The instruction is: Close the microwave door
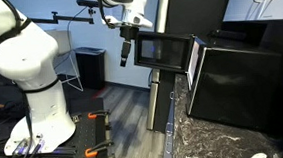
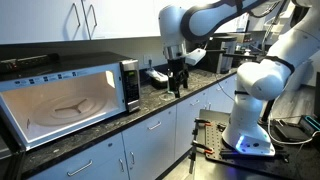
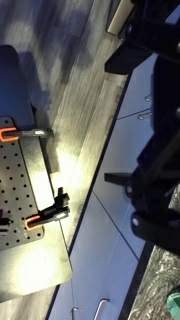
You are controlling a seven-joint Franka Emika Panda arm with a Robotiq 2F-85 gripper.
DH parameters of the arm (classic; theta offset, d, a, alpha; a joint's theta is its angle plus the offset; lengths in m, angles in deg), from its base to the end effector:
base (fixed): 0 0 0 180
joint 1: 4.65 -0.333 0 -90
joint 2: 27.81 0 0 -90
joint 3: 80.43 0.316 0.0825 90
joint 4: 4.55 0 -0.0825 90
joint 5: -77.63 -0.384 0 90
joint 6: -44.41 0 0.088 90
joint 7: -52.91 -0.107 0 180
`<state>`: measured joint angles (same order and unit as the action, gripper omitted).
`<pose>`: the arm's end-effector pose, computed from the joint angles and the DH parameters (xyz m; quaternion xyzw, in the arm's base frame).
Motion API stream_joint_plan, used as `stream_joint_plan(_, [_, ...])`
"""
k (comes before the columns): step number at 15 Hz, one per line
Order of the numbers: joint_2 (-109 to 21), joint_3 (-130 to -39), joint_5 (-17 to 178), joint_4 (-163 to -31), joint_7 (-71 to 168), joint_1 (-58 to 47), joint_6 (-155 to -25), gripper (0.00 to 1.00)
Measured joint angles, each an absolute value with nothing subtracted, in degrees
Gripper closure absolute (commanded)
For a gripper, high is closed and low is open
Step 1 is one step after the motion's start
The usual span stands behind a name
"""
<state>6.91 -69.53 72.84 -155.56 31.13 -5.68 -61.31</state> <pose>0.3285 0.0742 0.4185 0.9878 -0.1221 -0.0876 0.0403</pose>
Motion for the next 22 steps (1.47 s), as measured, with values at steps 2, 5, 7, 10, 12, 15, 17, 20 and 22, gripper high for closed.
stream_joint_plan(2, [6.91, -69.53, 72.84, -155.56, 31.13, -5.68, -61.31, 0.0])
stream_joint_plan(5, [6.91, -69.53, 72.91, -155.47, 31.2, -5.74, -61.31, 0.0])
stream_joint_plan(7, [6.83, -69.55, 72.91, -154.64, 31.71, -6.09, -61.41, 0.0])
stream_joint_plan(10, [6.04, -69.54, 72.73, -152.51, 31.81, -6.69, -62.88, 0.0])
stream_joint_plan(12, [5.49, -69.54, 71.81, -151.57, 31.8, -6.95, -65.22, 0.0])
stream_joint_plan(15, [4.32, -69.39, 70.34, -150.34, 31.69, -7.83, -69.43, 0.0])
stream_joint_plan(17, [2.97, -68.86, 69.7, -149.26, 31.34, -8.52, -72.41, 0.0])
stream_joint_plan(20, [-0.71, -67.47, 69.35, -146.94, 31.18, -9.7, -78.11, 0.0])
stream_joint_plan(22, [-1.9, -67.35, 69.44, -146.53, 31.18, -9.87, -78.44, 0.0])
